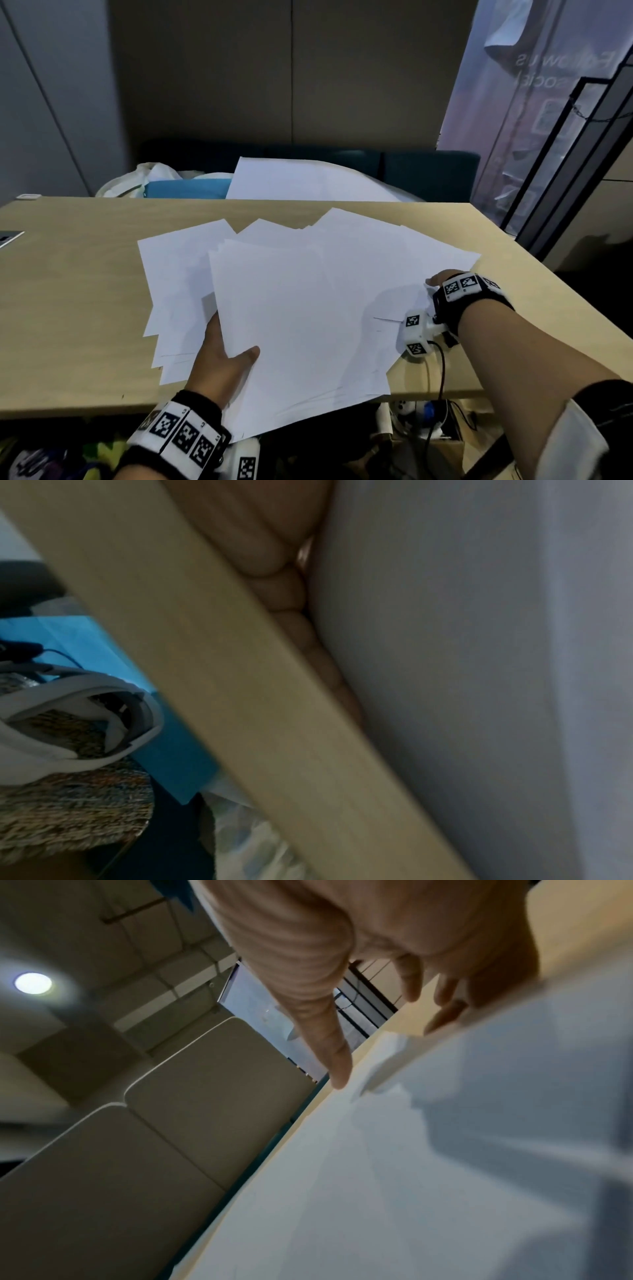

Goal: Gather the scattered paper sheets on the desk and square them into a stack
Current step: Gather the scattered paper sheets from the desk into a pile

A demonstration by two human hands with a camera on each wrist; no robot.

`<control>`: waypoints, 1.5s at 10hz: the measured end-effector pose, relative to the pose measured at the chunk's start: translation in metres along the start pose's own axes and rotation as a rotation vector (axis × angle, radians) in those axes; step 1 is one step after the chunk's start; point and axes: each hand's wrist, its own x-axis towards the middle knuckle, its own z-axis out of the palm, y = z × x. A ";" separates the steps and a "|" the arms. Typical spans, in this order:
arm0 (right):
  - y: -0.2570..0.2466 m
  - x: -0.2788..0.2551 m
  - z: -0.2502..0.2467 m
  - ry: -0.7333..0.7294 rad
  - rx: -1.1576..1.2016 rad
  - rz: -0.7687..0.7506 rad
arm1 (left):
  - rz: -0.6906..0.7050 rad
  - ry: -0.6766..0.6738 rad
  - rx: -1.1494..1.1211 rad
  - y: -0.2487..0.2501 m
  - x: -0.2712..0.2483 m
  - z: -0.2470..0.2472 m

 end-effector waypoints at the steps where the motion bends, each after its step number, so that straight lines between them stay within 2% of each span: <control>1: -0.004 0.001 0.000 0.057 0.072 0.041 | 0.005 0.004 0.013 0.002 0.000 0.002; 2: -0.011 -0.015 -0.005 -0.022 0.672 0.151 | -0.003 0.006 0.014 0.003 0.000 0.002; 3: -0.009 -0.011 0.000 -0.018 0.820 0.187 | -0.010 0.002 0.015 0.005 -0.002 0.001; 4: -0.011 -0.008 0.000 0.092 0.818 0.209 | -0.012 0.003 0.018 0.005 -0.003 0.001; 5: -0.011 -0.010 -0.011 0.242 0.785 0.164 | -0.013 -0.006 0.017 0.006 -0.002 0.001; 7: 0.002 -0.021 -0.044 0.465 0.582 0.037 | -0.017 -0.002 0.014 0.003 -0.001 0.000; 8: 0.006 -0.027 -0.056 0.519 0.469 -0.008 | -0.027 0.008 -0.004 0.001 -0.001 0.001; 11: 0.003 -0.049 -0.094 0.886 0.259 -0.135 | -0.045 0.034 0.008 0.003 -0.001 0.003; 13: -0.013 -0.073 -0.138 1.116 0.225 -0.251 | 0.018 -0.023 0.026 0.000 0.000 0.000; 14: -0.023 -0.088 -0.159 1.199 0.268 -0.291 | 0.055 -0.060 0.072 -0.004 0.002 -0.001; 15: -0.031 -0.103 -0.174 1.259 0.327 -0.338 | 0.034 -0.046 0.093 -0.004 0.002 -0.001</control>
